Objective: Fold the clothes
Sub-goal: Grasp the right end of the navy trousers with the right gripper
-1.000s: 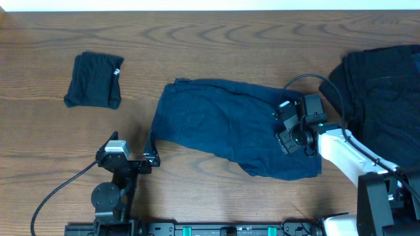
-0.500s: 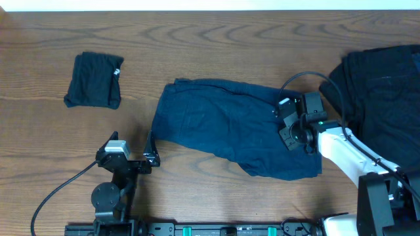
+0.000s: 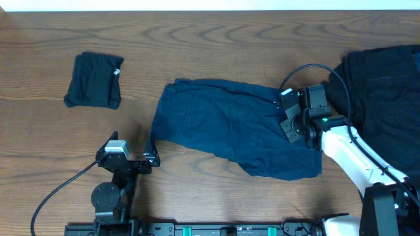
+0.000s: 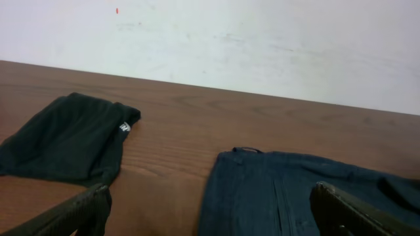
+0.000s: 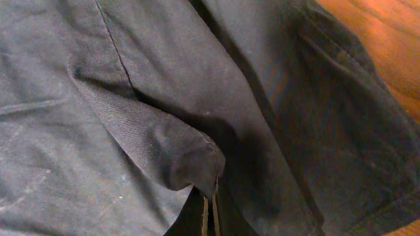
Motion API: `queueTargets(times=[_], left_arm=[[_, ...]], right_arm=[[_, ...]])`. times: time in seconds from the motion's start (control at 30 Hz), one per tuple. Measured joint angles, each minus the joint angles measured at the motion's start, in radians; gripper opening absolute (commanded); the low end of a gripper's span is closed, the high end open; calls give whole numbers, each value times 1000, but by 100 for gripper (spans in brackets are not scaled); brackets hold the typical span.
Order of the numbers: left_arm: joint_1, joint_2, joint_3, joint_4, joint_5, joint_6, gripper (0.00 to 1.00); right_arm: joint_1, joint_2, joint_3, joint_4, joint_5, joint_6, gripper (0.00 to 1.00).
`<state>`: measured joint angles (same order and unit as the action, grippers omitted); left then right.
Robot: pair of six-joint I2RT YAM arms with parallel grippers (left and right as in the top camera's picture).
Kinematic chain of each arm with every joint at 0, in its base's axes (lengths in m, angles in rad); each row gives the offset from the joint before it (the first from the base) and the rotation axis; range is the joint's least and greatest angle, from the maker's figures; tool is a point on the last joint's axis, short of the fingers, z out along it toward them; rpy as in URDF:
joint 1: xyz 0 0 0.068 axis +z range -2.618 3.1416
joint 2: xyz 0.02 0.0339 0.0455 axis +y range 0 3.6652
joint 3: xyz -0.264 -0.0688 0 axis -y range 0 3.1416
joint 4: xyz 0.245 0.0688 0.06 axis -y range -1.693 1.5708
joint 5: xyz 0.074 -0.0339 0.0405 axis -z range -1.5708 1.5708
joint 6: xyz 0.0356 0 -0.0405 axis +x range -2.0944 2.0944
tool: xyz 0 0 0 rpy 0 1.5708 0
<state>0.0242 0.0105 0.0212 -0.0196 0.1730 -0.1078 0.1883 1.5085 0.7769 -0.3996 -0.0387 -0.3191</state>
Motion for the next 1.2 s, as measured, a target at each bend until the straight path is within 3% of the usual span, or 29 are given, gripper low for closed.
queueTargets(times=[0.93,1.2], left_arm=[[0,0,-2,25,4,0,98],[0,14,10,66,147,0,98]], right_arm=[[0,0,0,16,39,43,1],[0,0,0,21,39,48,1]])
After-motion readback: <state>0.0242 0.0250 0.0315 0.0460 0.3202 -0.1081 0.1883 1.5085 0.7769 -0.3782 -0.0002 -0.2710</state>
